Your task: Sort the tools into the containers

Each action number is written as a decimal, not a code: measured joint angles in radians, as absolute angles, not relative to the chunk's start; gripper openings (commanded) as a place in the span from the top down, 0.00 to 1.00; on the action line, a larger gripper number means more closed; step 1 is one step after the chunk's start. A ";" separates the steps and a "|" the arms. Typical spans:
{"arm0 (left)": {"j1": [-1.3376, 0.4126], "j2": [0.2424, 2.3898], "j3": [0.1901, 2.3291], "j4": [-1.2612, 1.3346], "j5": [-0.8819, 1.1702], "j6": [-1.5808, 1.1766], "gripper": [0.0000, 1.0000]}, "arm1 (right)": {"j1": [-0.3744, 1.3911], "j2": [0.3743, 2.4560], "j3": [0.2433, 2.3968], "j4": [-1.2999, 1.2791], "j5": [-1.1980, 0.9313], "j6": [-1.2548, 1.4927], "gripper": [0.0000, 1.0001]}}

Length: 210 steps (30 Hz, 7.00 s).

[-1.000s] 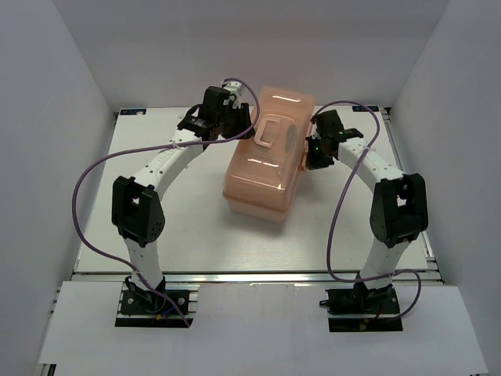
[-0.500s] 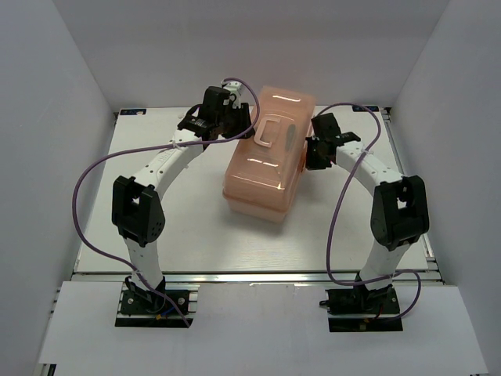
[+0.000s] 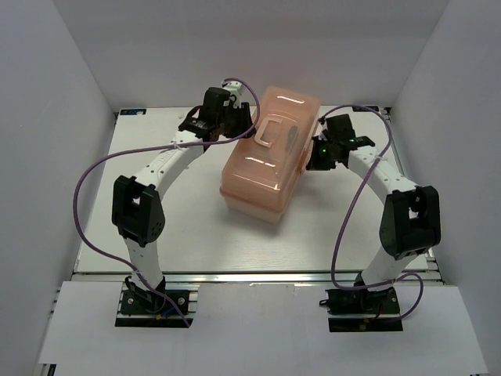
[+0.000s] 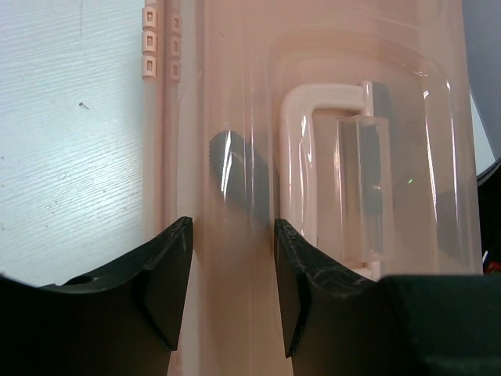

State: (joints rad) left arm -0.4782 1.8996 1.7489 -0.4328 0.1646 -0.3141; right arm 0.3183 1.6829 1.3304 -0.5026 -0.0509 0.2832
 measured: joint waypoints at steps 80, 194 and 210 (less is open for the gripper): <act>-0.517 1.926 1.742 -0.355 0.223 -0.349 0.47 | 0.028 1.810 1.315 -0.426 -0.604 0.011 1.00; -0.515 1.897 1.665 -0.281 0.187 -0.455 0.35 | 0.106 1.743 1.246 -0.373 -0.306 0.181 0.61; -0.380 1.734 1.592 -0.372 0.147 -0.486 0.09 | 0.012 1.330 1.216 -0.454 -0.346 -0.150 0.11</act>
State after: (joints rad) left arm -0.3798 1.7344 1.5921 -0.3721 0.1474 -0.4858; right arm 0.0124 1.3304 1.2160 -0.4541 -0.3462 -0.1501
